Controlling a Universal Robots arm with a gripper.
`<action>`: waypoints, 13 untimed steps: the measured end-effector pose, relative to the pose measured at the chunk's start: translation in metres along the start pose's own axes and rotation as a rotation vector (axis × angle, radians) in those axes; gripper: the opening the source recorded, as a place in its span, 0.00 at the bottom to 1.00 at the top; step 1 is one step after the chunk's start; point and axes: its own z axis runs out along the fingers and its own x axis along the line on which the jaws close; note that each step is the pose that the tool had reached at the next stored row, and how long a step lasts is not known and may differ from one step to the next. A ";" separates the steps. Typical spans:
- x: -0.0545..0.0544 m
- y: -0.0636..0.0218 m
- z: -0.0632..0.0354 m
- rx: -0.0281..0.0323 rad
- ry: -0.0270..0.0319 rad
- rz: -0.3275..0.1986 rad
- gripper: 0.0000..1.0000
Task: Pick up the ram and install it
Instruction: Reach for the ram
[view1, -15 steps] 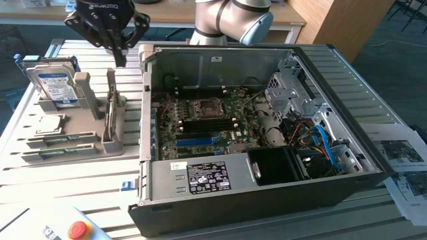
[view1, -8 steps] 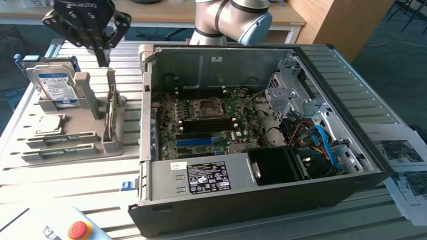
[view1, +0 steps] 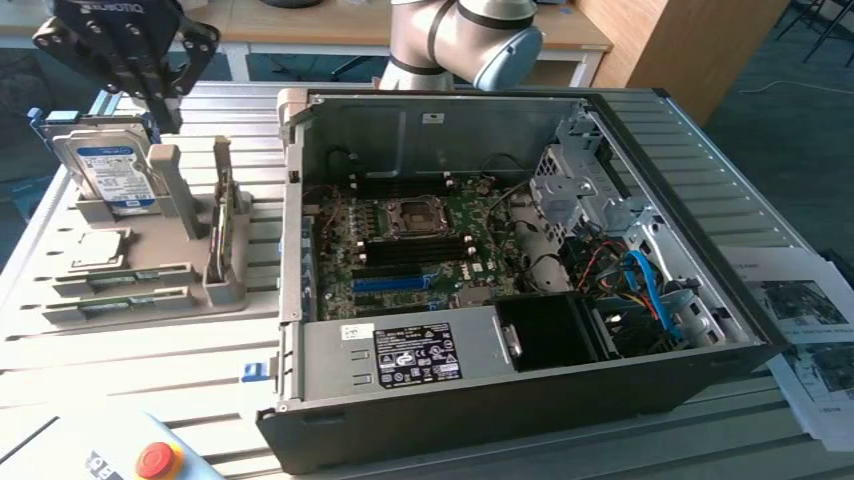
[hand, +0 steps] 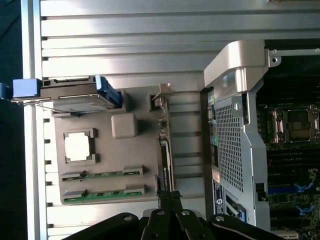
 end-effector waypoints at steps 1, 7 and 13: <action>0.004 -0.0002 -0.0001 0.0000 0.0000 0.000 0.10; 0.028 -0.0015 -0.0007 0.0000 0.0000 0.000 0.10; 0.053 -0.0029 -0.0013 0.0000 0.0000 0.000 0.10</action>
